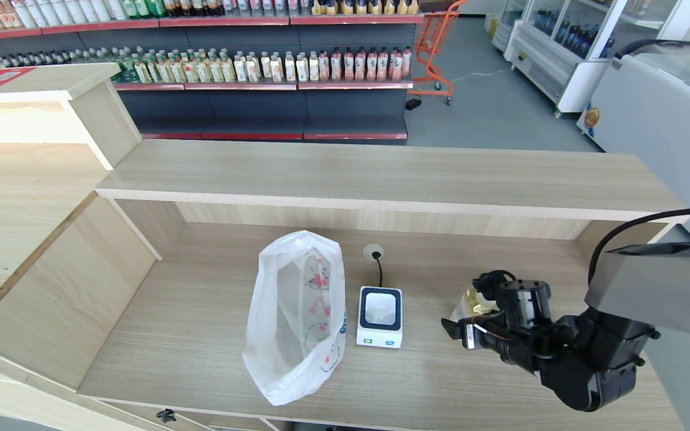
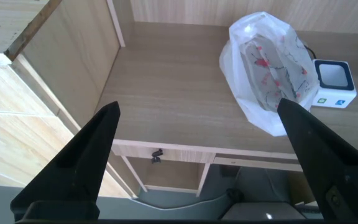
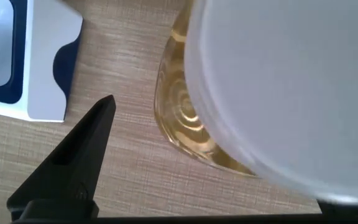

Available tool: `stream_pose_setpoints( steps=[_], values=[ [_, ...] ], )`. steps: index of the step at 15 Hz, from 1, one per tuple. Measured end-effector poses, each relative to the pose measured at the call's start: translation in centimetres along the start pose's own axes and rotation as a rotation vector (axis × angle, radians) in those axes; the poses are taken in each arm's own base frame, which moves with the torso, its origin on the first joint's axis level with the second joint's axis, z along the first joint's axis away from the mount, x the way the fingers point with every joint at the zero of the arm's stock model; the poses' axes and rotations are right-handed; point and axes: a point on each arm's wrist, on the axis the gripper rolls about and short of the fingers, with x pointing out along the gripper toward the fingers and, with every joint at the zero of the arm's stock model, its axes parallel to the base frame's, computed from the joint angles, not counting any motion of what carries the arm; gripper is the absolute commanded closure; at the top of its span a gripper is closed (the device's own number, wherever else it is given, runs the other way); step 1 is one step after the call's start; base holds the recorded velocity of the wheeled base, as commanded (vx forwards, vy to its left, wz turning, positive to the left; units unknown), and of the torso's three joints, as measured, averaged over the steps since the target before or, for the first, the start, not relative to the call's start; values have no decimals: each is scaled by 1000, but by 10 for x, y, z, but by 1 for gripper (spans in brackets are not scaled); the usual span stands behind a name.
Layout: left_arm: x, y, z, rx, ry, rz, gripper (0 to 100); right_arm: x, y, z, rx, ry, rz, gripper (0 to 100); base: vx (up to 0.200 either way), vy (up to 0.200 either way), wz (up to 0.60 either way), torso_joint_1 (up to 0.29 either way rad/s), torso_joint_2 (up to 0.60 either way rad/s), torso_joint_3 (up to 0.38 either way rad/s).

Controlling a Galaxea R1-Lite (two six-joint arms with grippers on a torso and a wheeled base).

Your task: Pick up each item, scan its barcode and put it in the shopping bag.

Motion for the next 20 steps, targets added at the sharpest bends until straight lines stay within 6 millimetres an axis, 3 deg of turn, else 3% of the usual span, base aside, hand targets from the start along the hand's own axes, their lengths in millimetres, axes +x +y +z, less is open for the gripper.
stream_pose_setpoints(
  steps=[9,10,16,20],
  values=[
    [0,0,0,0,0,0,0,33,11,11,-10,-131,35,0,0,0,0,0,0,0],
    [0,0,0,0,0,0,0,35,14,12,-17,-143,49,100,0,0,0,0,0,0],
    [0,0,0,0,0,0,0,46,22,23,-68,-218,82,100,0,0,0,0,0,0],
    [0,0,0,0,0,0,0,47,23,19,-172,-218,97,100,0,0,0,0,0,0]
  ],
)
